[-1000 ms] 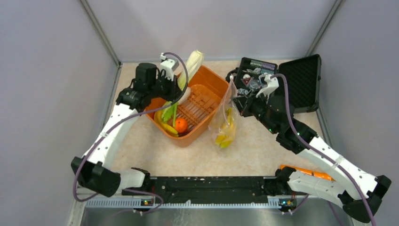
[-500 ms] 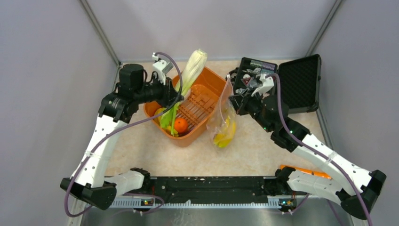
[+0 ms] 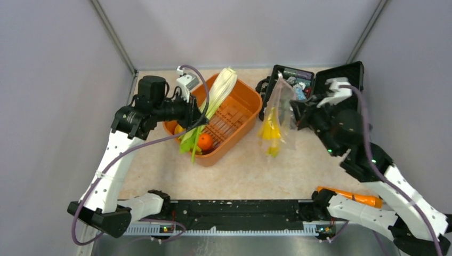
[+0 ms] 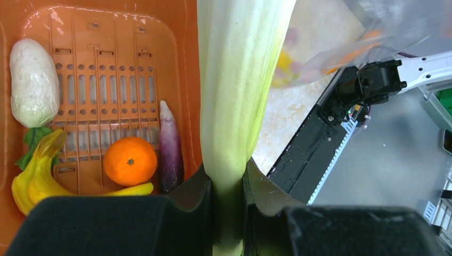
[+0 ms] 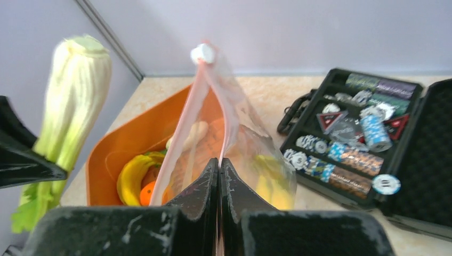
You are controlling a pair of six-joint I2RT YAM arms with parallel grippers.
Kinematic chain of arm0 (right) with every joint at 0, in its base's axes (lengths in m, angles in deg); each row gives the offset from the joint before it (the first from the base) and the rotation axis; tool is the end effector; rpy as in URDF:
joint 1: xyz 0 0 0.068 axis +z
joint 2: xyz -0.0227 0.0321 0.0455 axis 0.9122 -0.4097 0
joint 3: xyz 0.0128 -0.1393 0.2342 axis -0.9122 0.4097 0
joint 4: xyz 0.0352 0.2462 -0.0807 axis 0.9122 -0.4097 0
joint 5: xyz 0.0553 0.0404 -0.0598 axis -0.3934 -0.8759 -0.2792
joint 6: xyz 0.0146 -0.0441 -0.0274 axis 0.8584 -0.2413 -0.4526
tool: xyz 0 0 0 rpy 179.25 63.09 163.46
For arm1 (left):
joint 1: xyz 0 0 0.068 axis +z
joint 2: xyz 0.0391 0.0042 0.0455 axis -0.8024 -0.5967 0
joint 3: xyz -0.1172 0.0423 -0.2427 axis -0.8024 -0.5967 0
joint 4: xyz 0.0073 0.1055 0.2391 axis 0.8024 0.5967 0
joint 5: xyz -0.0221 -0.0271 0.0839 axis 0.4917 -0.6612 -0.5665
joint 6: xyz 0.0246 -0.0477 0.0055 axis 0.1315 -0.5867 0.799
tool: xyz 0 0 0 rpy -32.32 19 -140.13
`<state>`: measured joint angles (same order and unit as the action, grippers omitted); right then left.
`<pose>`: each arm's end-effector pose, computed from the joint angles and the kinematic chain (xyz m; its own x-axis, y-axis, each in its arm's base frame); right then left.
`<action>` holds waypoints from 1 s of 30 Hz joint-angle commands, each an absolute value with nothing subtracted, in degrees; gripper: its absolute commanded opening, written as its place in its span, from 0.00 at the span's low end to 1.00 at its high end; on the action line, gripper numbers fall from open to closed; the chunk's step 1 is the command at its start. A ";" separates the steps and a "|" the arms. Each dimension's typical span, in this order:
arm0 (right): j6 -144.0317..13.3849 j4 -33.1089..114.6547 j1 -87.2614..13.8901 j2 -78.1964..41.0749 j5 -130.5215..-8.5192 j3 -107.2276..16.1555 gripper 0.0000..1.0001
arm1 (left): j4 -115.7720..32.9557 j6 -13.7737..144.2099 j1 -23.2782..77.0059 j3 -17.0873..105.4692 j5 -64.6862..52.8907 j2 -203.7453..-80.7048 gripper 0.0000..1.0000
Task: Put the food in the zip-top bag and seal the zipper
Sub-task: Adjust the zipper food storage bag at the center of the board.
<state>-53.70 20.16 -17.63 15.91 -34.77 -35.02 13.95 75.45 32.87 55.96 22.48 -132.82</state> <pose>0.1171 0.1065 0.4350 -0.1435 0.2617 -0.9544 -0.3316 0.8960 0.2955 0.1900 -0.0937 0.4279 -0.5587 0.1886 -0.8077 0.7241 0.5858 -0.3641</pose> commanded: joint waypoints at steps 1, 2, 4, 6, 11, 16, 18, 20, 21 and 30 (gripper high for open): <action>-56.81 7.13 -17.29 23.09 -32.03 -44.26 0.00 | 8.71 76.27 32.63 56.07 25.19 -132.09 0.00; -56.43 4.55 -17.28 23.48 -31.70 -45.85 0.00 | 8.50 76.27 32.63 55.97 25.38 -132.19 0.00; -55.80 0.45 -17.26 23.62 -31.10 -47.74 0.00 | 8.27 76.27 32.68 55.84 25.70 -132.36 0.00; -55.23 -0.80 -17.30 22.67 -31.46 -47.94 0.00 | 8.07 76.27 32.67 55.81 26.41 -132.62 0.00; -52.16 7.65 -17.29 14.62 -39.72 -40.91 0.00 | 8.69 76.27 32.55 55.17 26.46 -132.77 0.00; -45.33 20.65 -17.29 3.08 -43.06 -32.06 0.00 | 10.71 77.75 32.62 53.59 25.08 -132.21 0.00; -44.53 24.11 -17.30 0.11 -43.41 -30.43 0.00 | 12.15 78.34 32.62 53.27 25.18 -132.48 0.00; -43.68 27.20 -17.30 -0.54 -43.58 -28.81 0.00 | 14.41 78.78 32.55 53.47 25.43 -133.21 0.00; -43.54 28.35 -17.24 -0.39 -43.68 -28.22 0.00 | 15.50 79.03 32.56 53.56 25.69 -133.54 0.00; -41.77 35.11 -17.29 5.71 -44.40 -21.34 0.00 | 26.57 78.13 23.57 56.10 15.07 -137.10 0.00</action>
